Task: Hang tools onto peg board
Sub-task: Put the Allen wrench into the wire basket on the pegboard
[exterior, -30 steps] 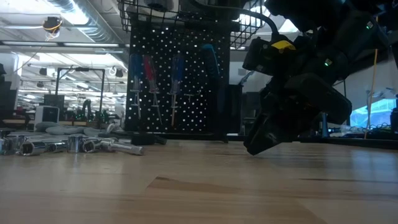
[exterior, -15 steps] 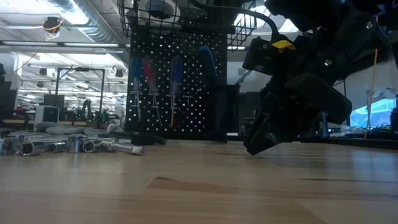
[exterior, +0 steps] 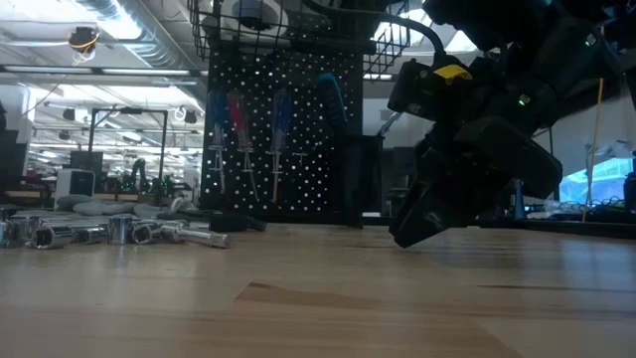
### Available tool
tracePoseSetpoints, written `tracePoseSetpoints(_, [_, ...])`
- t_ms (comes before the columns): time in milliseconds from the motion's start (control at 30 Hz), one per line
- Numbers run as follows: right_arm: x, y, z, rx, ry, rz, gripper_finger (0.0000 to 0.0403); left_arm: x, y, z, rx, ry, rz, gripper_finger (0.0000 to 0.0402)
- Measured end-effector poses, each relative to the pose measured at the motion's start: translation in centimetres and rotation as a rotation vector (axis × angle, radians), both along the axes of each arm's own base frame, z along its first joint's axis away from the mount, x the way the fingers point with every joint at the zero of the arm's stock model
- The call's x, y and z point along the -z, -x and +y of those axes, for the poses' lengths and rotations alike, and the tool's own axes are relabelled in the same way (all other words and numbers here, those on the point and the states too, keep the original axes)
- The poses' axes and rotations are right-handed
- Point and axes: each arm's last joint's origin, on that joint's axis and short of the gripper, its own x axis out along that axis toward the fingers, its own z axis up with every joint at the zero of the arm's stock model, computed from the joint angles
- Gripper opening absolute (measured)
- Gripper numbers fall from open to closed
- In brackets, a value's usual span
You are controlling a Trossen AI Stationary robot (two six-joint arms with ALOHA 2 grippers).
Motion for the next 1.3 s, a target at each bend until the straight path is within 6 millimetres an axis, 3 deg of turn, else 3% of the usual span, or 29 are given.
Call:
tracePoseSetpoints(133, [0.0,0.0,0.0,0.0,0.0,0.0,0.0179,2.6,-0.4,-3.1,0.143,0.115,0.145,0.0209])
tracePoseSetpoints(267, [0.0,0.0,0.0,0.0,0.0,0.0,0.0179,6.1,-1.2,-6.2,0.175,0.238,0.267,0.0209])
tracePoseSetpoints(500, [0.0,0.0,0.0,-0.002,0.002,0.003,0.0179,13.4,-1.2,-11.0,0.061,0.386,0.382,0.0209])
tracePoseSetpoints(633, [0.0,0.0,0.0,-0.006,0.005,0.003,0.0179,17.6,-1.0,-12.6,-0.033,0.443,0.37,0.0209])
tracePoseSetpoints(900, [-0.1,-0.1,0.0,-0.009,0.002,-0.012,0.0179,25.5,-1.7,-11.5,-0.236,0.516,0.368,0.021])
tracePoseSetpoints(1133, [-0.1,-0.2,0.1,-0.014,0.004,-0.019,0.0179,29.4,-3.3,-8.7,-0.32,0.533,0.425,0.0238])
tracePoseSetpoints(1300, [-0.1,-0.2,0.1,-0.015,0.004,-0.018,0.0179,31.6,-4.2,-6.2,-0.484,0.535,0.46,0.0249])
